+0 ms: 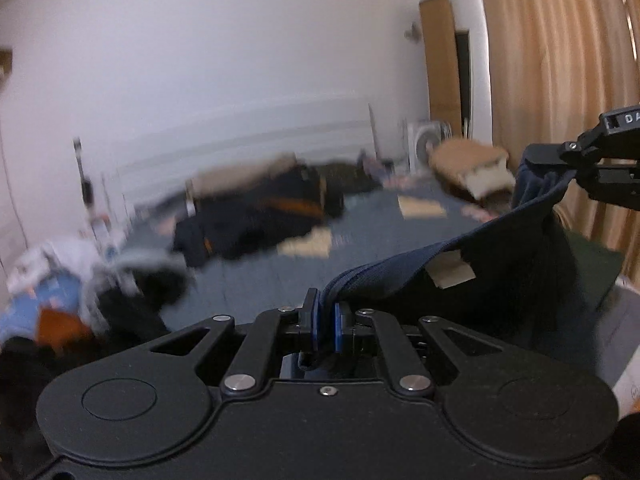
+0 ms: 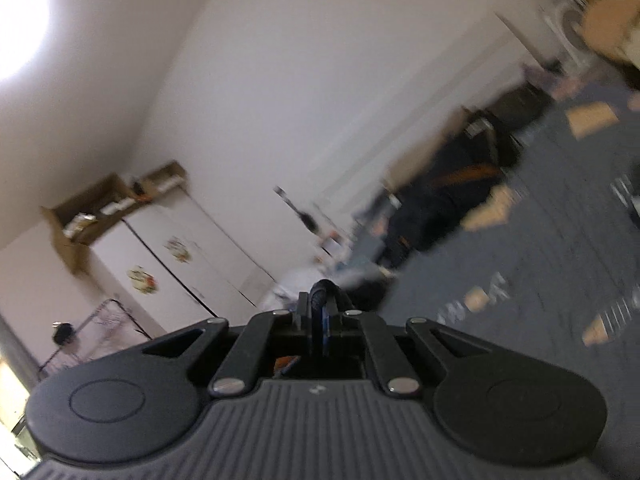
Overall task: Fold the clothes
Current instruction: 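Lift the navy T-shirt up with both grippers and shake it open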
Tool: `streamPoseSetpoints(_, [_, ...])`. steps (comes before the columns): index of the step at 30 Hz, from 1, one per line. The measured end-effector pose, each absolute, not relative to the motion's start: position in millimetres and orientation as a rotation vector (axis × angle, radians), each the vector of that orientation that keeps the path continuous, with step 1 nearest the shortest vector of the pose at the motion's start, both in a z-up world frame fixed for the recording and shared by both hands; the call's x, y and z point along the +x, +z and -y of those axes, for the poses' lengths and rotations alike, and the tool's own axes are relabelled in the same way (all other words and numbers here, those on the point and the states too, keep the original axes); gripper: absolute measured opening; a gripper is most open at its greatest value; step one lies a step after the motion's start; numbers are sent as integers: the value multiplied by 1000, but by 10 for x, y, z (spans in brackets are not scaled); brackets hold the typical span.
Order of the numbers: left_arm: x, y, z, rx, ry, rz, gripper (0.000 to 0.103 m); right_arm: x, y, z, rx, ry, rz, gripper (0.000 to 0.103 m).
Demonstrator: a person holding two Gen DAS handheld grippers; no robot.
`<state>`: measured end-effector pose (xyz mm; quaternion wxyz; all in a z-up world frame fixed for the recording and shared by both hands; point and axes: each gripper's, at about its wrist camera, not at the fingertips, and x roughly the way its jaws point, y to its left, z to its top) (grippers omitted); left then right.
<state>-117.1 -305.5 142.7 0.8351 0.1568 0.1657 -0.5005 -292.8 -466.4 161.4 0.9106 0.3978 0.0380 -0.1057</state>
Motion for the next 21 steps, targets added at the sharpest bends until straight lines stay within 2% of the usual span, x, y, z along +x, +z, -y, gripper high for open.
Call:
streamPoseSetpoints(7, [-809,934,2738,288,-1081,-485,7,-2771,807,4822,878,-275,-194,5])
streamPoseSetpoints(12, [-742,689,2778,294,-1082,-545,8,-2689,629,4825,788,-299,-243,7])
streamPoseSetpoints(18, [-620,425,2785,287,-1011,-619,14,-2474,381,4880,747,-369,-306,8])
streamPoseSetpoints(19, [-618,413,2729,275,-1004,-620,21,-2425,321,4894,750,-376,-313,8])
streamPoseSetpoints(20, [-613,401,2653,259,-996,-624,32,-2383,245,4910,754,-383,-318,8])
streamPoseSetpoints(21, [-614,384,2566,251,-985,-617,36,-2336,188,4911,754,-385,-326,8])
